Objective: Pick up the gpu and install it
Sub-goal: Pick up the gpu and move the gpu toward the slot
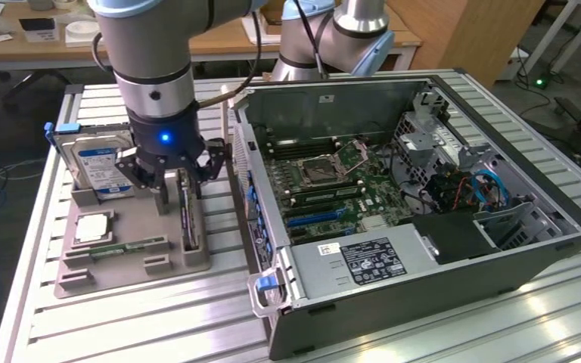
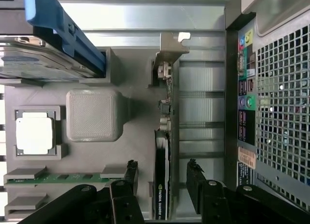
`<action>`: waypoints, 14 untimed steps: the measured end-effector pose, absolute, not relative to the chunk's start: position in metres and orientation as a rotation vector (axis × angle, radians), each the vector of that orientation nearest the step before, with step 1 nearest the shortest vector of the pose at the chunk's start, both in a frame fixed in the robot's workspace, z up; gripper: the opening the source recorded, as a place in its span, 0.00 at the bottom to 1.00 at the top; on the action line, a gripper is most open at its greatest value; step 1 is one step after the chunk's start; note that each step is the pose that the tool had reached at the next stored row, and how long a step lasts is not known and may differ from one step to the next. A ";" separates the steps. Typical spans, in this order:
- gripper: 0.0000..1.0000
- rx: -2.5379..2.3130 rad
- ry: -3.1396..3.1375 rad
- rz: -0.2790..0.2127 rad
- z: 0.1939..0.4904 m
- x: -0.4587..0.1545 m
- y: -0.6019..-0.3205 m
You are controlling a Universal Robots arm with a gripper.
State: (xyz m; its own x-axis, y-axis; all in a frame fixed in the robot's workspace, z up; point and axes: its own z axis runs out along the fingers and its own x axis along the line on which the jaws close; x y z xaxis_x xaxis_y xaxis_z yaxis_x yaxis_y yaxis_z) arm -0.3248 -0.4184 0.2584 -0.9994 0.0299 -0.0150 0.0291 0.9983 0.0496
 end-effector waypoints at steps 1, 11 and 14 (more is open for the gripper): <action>0.53 0.046 3.125 0.077 0.257 -0.324 -0.418; 0.53 0.046 3.125 0.077 0.246 -0.320 -0.418; 0.53 0.046 3.125 0.077 0.245 -0.318 -0.418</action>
